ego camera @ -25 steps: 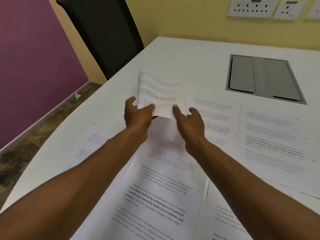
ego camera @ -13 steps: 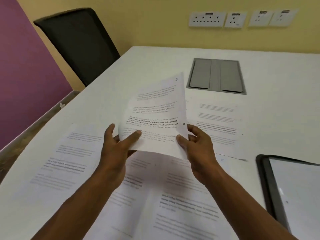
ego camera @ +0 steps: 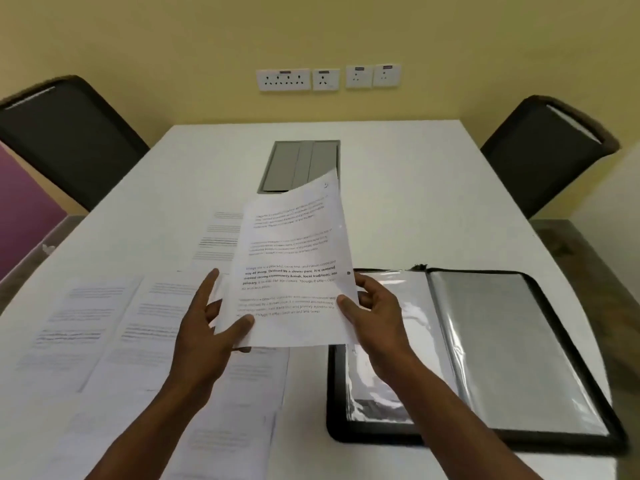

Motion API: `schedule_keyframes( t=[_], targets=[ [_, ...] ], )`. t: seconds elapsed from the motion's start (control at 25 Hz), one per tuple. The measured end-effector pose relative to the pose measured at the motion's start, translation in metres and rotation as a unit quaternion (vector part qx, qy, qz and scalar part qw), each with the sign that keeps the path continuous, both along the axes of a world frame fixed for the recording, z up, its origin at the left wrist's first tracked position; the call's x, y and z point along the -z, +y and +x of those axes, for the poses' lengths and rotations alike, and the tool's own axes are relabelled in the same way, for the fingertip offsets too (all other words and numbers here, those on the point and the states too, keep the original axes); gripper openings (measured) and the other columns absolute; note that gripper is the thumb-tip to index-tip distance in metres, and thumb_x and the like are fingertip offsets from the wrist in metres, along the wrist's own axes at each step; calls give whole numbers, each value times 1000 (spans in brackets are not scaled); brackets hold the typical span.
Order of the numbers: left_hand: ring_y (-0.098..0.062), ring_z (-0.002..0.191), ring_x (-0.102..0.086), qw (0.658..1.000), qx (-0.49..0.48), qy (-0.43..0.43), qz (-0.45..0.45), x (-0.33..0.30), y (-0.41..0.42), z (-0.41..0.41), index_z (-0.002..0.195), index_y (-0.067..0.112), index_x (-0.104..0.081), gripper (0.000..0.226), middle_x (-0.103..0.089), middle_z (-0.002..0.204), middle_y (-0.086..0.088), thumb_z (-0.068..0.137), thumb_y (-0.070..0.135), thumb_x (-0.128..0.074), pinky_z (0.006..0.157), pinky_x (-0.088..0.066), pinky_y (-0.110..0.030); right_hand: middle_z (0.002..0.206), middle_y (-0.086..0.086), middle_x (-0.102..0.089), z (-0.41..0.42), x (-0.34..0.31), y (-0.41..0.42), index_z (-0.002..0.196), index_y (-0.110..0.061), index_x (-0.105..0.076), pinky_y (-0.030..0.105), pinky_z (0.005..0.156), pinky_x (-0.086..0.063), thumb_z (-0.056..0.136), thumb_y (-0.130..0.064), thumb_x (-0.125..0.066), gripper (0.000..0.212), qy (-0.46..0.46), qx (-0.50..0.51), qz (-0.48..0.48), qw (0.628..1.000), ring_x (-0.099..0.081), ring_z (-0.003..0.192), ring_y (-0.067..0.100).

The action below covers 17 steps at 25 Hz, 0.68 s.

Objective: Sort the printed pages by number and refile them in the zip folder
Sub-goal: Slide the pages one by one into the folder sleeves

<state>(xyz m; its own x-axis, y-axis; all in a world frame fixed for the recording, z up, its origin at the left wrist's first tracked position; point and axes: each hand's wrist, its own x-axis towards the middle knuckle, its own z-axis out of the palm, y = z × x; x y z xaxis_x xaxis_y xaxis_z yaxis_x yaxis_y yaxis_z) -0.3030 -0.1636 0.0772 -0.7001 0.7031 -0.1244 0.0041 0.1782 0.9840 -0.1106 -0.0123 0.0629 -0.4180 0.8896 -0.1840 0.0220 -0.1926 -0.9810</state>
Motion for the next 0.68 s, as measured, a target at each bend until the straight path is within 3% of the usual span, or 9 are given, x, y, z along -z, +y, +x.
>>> schedule_keyframes(
  t=[0.12, 0.2, 0.44, 0.56, 0.68],
  targets=[
    [-21, 112, -63, 999, 18, 32, -17, -28, -4, 53, 131, 43, -59, 61, -63, 128, 7, 83, 10, -78, 72, -62, -44, 105, -4, -74, 55, -23, -9, 119, -34, -66, 44, 84, -61, 93, -15, -69, 33, -24, 32, -6, 999, -72, 98, 19],
    [-21, 107, -67, 1000, 19, 14, -7, -42, -5, 80, 120, 35, -68, 48, -65, 126, 6, 83, 6, -77, 67, -62, -36, 105, -3, -75, 82, -34, -17, 118, -33, -66, 47, 85, -61, 92, -15, -70, 32, -25, 52, -13, 998, -72, 98, 20],
    [-15, 112, -63, 999, 53, 10, 8, -62, -11, 130, 115, 44, -69, 47, -61, 126, 21, 83, 10, -78, 80, -61, -44, 100, -6, -77, 139, -59, -42, 110, -34, -66, 41, 83, -62, 93, -10, -68, 29, -31, 115, -17, 993, -74, 93, 18],
    [-16, 115, -62, 997, 77, 24, 6, -61, -17, 148, 117, 44, -68, 47, -61, 128, 19, 83, 13, -78, 85, -60, -45, 104, -3, -77, 161, -67, -55, 114, -28, -65, 42, 86, -61, 94, -11, -68, 26, -30, 136, -25, 990, -74, 94, 19],
    [-11, 111, -62, 995, 94, 24, 11, -66, -19, 169, 122, 36, -67, 46, -61, 126, 15, 85, 10, -76, 79, -59, -25, 108, -3, -75, 181, -72, -63, 114, -25, -66, 34, 82, -60, 95, -15, -67, 21, -33, 137, -33, 989, -72, 96, 17]
  ],
)
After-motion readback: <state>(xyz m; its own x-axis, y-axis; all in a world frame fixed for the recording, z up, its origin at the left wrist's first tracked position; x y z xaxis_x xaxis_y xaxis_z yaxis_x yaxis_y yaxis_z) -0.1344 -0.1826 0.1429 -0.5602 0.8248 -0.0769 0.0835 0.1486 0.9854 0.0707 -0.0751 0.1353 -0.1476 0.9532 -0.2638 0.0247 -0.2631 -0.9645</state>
